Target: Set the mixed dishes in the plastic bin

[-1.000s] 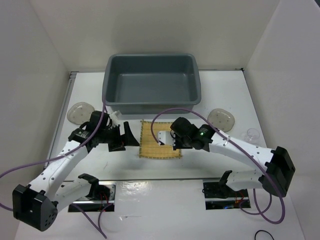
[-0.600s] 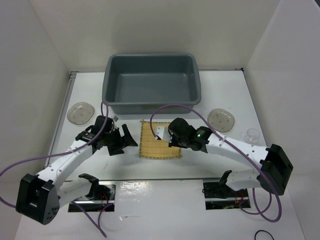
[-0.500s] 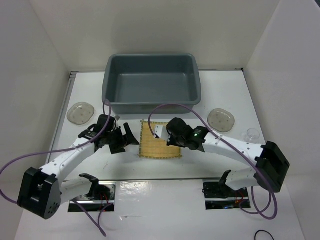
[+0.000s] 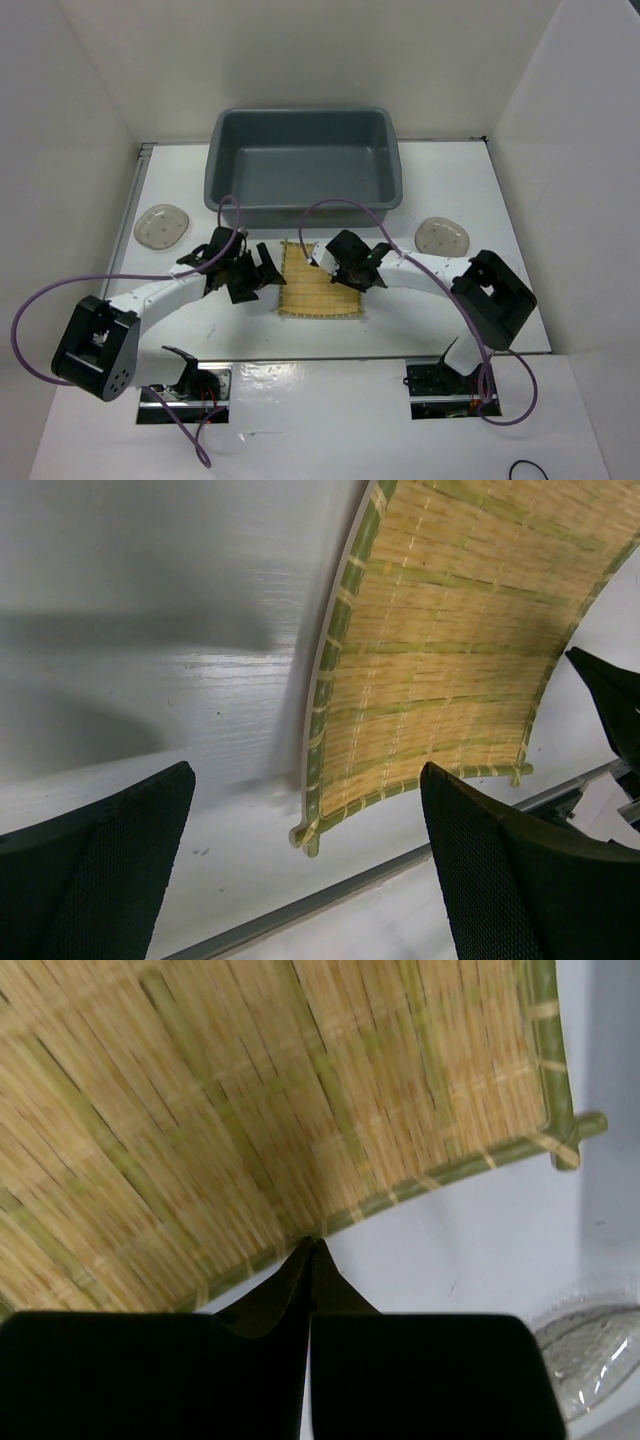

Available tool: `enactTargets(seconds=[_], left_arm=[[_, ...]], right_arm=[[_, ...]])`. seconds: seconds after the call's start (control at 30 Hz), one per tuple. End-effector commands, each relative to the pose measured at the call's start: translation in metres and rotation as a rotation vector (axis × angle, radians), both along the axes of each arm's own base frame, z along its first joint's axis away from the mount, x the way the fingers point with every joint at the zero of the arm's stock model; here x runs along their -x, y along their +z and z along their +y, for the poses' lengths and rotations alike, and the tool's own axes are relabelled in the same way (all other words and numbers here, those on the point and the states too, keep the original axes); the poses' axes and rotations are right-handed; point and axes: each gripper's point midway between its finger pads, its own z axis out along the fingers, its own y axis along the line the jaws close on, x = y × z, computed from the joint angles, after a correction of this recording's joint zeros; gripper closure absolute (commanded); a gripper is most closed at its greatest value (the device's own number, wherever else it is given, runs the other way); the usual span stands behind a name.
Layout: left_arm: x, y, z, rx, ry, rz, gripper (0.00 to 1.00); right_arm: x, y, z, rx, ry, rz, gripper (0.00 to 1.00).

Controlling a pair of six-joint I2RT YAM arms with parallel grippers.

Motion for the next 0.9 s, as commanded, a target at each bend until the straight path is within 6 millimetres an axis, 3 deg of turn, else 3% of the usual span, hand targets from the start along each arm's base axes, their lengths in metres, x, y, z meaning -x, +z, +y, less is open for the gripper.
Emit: enactTargets(seconds=[0.0,0.17,0.3,0.4,0.57,0.77,0.87], left_arm=[[-0.009,0.009,-0.004,0.021,0.038,-0.056,0.0],[-0.016,0.008,-0.006,0.012,0.05,-0.068,0.0],[-0.017,-0.003,-0.014,0.006,0.029,-0.054,0.0],[-0.019,-0.011,-0.022,0.015,0.007,-0.034,0.0],[-0.022,-0.024,-0.042,0.027,-0.046,-0.028,0.0],[-0.043,-0.009,-0.061,0.076,-0.057,-0.128,0.0],[-0.044,-0.001,-0.071,0.139,-0.068,-0.176,0.08]], right_arm=[[-0.016,0.01,0.027,-0.121,0.008,-0.046,1.0],[-0.014,0.005,0.024,-0.122,0.018,-0.054,1.0],[-0.005,-0.016,0.016,-0.09,0.017,0.005,1.0],[0.005,-0.029,0.014,-0.077,0.03,0.062,1.0],[0.01,-0.033,0.021,-0.112,0.027,0.095,1.0],[0.015,-0.039,0.023,-0.118,0.039,0.128,1.0],[0.016,-0.039,0.023,-0.118,0.039,0.128,1.0]])
